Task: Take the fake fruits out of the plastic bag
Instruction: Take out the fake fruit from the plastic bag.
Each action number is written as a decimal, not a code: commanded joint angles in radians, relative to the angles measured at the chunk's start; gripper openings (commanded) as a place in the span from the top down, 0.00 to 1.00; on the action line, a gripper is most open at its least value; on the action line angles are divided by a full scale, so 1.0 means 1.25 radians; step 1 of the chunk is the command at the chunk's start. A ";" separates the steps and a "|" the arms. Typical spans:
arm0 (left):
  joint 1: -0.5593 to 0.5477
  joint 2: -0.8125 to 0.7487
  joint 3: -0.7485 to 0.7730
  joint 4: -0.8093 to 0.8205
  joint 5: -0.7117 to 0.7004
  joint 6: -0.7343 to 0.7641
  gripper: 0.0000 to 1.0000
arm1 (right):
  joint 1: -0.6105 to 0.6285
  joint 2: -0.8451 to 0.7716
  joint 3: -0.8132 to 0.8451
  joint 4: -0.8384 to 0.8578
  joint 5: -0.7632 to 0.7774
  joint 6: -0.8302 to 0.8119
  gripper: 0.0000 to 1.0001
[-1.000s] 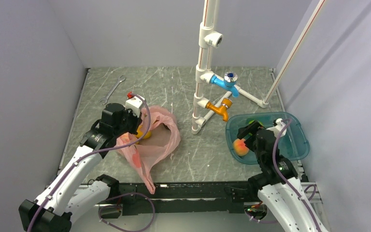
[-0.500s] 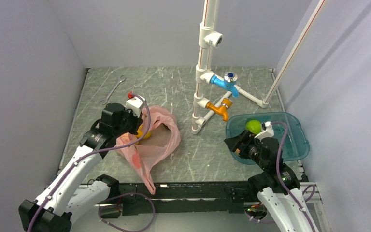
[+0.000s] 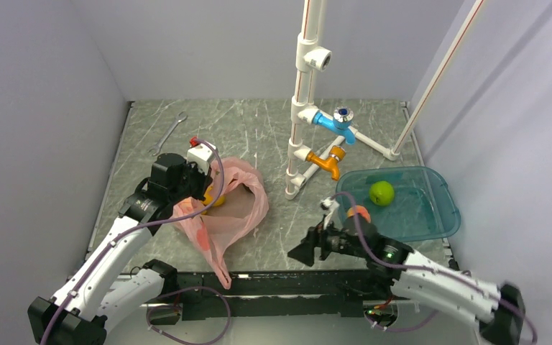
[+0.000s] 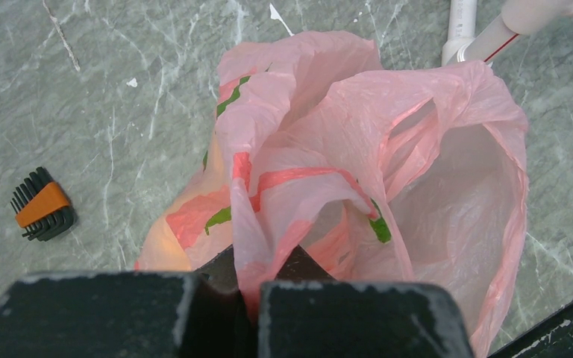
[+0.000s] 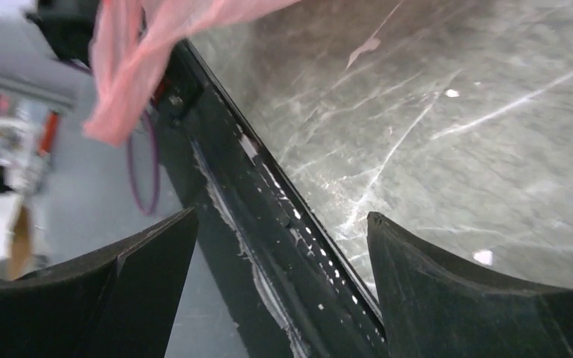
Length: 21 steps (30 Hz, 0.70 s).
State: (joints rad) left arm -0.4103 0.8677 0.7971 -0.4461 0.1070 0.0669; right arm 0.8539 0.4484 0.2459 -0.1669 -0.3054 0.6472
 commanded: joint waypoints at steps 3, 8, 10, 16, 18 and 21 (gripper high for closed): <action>-0.003 -0.004 0.022 0.008 -0.020 0.005 1.00 | 0.354 0.322 0.146 0.254 0.550 -0.107 0.20; -0.003 -0.012 0.020 0.012 -0.025 0.007 1.00 | 0.471 0.660 0.391 0.298 0.731 -0.216 0.25; -0.003 -0.017 0.018 0.014 -0.021 0.007 1.00 | 0.484 0.740 0.472 0.320 0.764 -0.243 0.26; -0.003 -0.041 0.010 0.029 -0.007 0.009 1.00 | 0.446 0.892 0.572 0.473 0.748 -0.373 0.31; -0.003 -0.048 0.008 0.033 -0.001 0.009 1.00 | 0.425 0.939 0.589 0.502 0.749 -0.398 0.37; -0.003 -0.050 0.008 0.037 0.015 0.009 1.00 | 0.370 0.995 0.614 0.514 0.707 -0.382 0.44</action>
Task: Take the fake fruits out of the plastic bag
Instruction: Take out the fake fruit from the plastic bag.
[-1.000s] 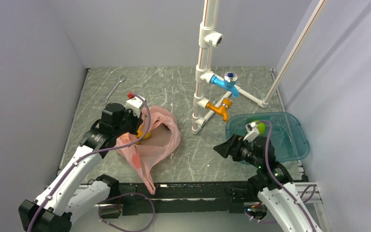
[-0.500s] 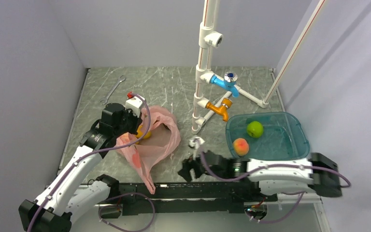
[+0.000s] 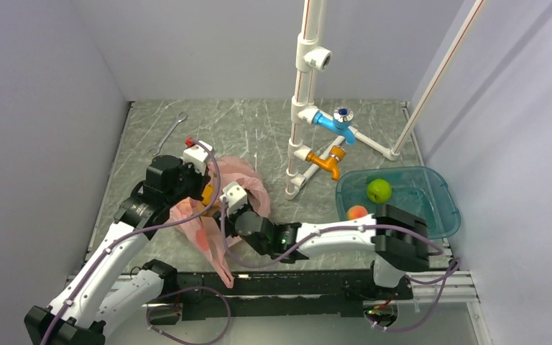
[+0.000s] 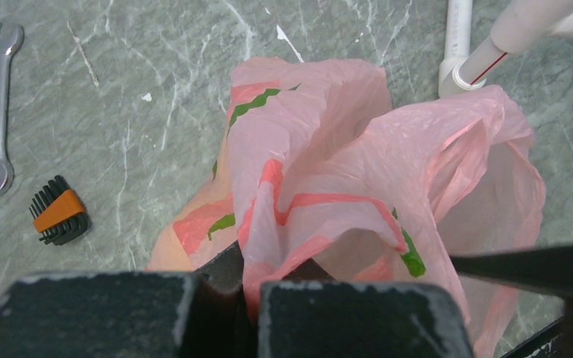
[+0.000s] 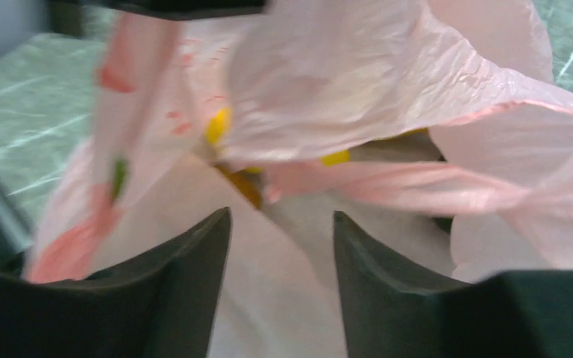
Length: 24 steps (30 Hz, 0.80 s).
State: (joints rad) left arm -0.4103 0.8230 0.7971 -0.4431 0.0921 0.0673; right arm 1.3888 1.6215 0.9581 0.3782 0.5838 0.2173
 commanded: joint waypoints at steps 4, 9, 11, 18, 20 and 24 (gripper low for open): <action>-0.003 -0.009 0.009 0.038 0.056 0.009 1.00 | -0.098 0.127 0.064 0.089 0.014 -0.049 0.53; -0.003 -0.058 -0.015 0.089 0.203 0.014 1.00 | -0.113 0.198 0.074 0.132 0.019 -0.102 0.53; -0.003 -0.084 -0.027 0.110 0.232 0.019 1.00 | -0.116 0.222 0.088 0.132 0.033 -0.114 0.52; -0.004 -0.130 -0.050 0.132 0.236 0.024 1.00 | -0.117 0.300 0.153 0.139 0.173 -0.226 0.38; -0.005 -0.111 -0.035 0.114 0.238 0.029 1.00 | -0.126 0.308 0.150 0.162 0.166 -0.264 0.30; -0.009 -0.100 -0.033 0.108 0.224 0.027 1.00 | -0.144 0.293 0.122 0.168 0.081 -0.269 0.25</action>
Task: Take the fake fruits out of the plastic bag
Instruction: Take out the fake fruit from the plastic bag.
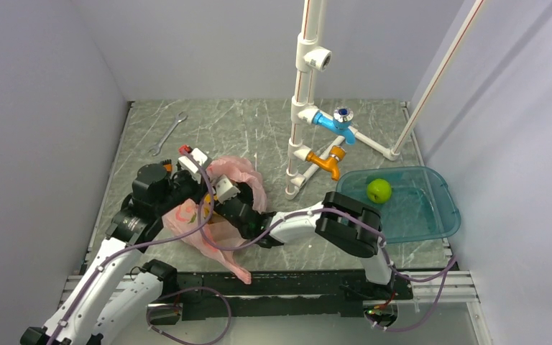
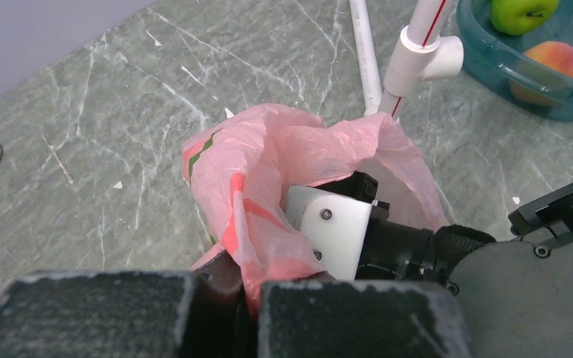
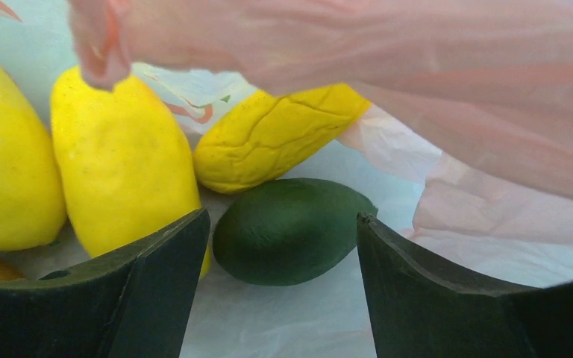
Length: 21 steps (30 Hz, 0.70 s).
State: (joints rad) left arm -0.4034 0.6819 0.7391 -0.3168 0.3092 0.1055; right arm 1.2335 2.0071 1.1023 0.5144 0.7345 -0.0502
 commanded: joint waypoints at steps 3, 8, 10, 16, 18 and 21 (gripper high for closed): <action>-0.015 0.030 0.023 -0.014 -0.001 -0.004 1.00 | -0.028 -0.043 -0.038 0.072 -0.105 0.004 0.22; -0.016 0.083 0.035 -0.032 -0.016 -0.008 1.00 | -0.036 -0.026 -0.052 0.136 -0.060 0.008 0.07; -0.018 0.115 0.048 -0.049 -0.002 -0.007 1.00 | -0.053 -0.007 -0.032 0.135 -0.067 0.002 0.06; -0.026 0.136 0.049 -0.050 -0.003 -0.007 1.00 | -0.091 0.049 -0.014 0.099 -0.060 0.027 0.10; -0.026 0.134 0.048 -0.047 -0.007 -0.006 1.00 | -0.092 0.046 -0.041 0.108 -0.090 0.039 0.14; -0.026 0.136 0.051 -0.049 -0.011 -0.005 1.00 | -0.093 0.042 -0.061 0.107 -0.145 0.069 0.22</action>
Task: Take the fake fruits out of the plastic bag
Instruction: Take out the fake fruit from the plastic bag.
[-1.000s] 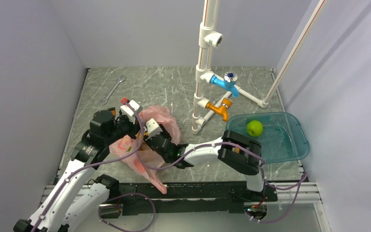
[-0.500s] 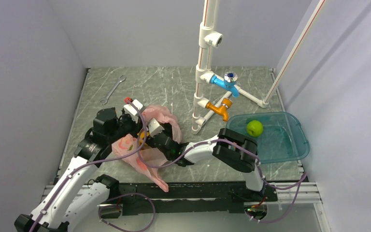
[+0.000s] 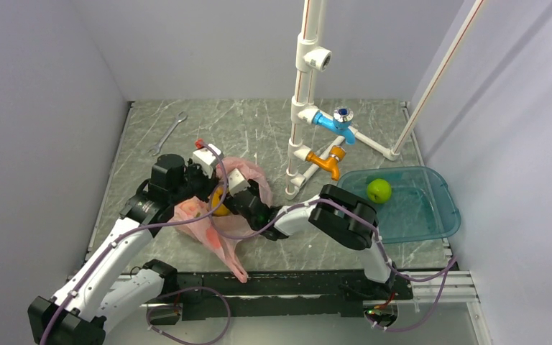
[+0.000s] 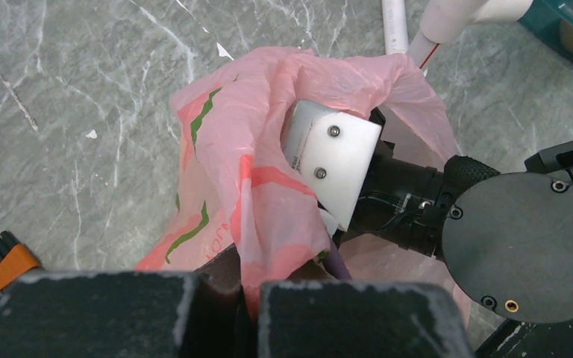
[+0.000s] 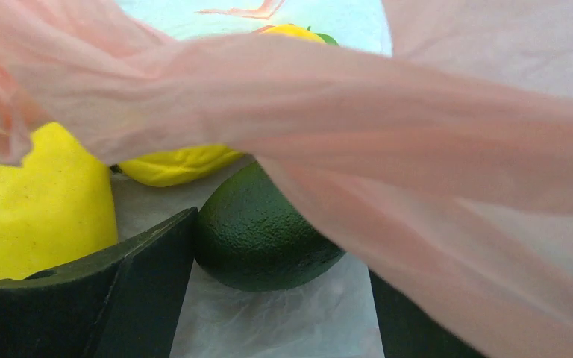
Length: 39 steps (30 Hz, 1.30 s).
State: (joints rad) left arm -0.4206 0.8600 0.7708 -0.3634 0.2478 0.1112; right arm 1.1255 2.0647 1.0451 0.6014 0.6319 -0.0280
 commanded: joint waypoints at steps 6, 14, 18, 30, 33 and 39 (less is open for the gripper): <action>-0.012 -0.004 0.026 -0.016 0.024 -0.009 1.00 | 0.007 -0.053 -0.003 -0.011 -0.071 0.079 0.54; -0.012 -0.012 0.026 -0.021 0.002 -0.007 1.00 | 0.033 -0.236 -0.039 -0.074 -0.149 0.163 0.82; -0.012 -0.017 0.029 -0.023 0.001 -0.006 1.00 | 0.035 -0.304 -0.090 -0.085 -0.189 0.222 0.91; -0.012 -0.014 0.035 -0.036 -0.041 -0.009 1.00 | 0.127 -0.470 -0.216 -0.113 -0.214 0.269 1.00; -0.012 -0.009 0.033 -0.034 -0.067 -0.013 1.00 | 0.133 -0.559 -0.282 -0.125 -0.223 0.305 1.00; -0.012 0.001 0.041 -0.041 -0.063 -0.013 1.00 | 0.137 -0.741 -0.390 -0.147 -0.216 0.349 1.00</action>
State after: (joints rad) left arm -0.4316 0.8570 0.7750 -0.4198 0.1822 0.1085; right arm 1.2991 1.2583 0.6029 0.4068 0.3550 0.3466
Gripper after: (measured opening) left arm 0.009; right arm 0.660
